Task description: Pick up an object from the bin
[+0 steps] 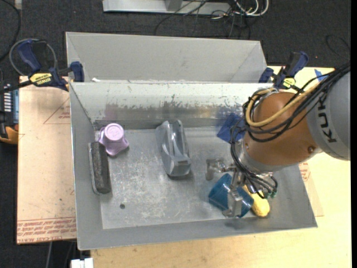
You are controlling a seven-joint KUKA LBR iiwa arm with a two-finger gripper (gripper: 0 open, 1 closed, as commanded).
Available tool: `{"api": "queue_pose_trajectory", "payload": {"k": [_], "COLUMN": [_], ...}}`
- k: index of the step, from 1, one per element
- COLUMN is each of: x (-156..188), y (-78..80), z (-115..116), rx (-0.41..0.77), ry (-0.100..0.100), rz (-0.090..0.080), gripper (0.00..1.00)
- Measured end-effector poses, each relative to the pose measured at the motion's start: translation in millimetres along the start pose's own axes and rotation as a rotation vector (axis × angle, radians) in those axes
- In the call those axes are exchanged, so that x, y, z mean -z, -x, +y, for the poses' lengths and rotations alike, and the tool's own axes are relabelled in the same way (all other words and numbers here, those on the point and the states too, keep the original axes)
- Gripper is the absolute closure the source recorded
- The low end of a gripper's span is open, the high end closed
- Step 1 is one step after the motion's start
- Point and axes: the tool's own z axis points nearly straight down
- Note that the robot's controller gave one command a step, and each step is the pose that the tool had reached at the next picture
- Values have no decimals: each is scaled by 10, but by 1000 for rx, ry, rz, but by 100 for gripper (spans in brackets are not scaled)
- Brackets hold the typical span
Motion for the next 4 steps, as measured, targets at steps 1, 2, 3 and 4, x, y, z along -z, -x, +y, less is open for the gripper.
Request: {"api": "queue_pose_trajectory", "payload": {"k": [1,2,3,4], "x": [-468,-724,-709,-709], "y": [-50,9,75,75], "z": [-446,-765,-1122,-1122], "rx": [-166,-36,-235,-235], "ry": [-2,11,-1,-1], "rz": [9,-13,-9,-9], "gripper": [0,0,100,100]}}
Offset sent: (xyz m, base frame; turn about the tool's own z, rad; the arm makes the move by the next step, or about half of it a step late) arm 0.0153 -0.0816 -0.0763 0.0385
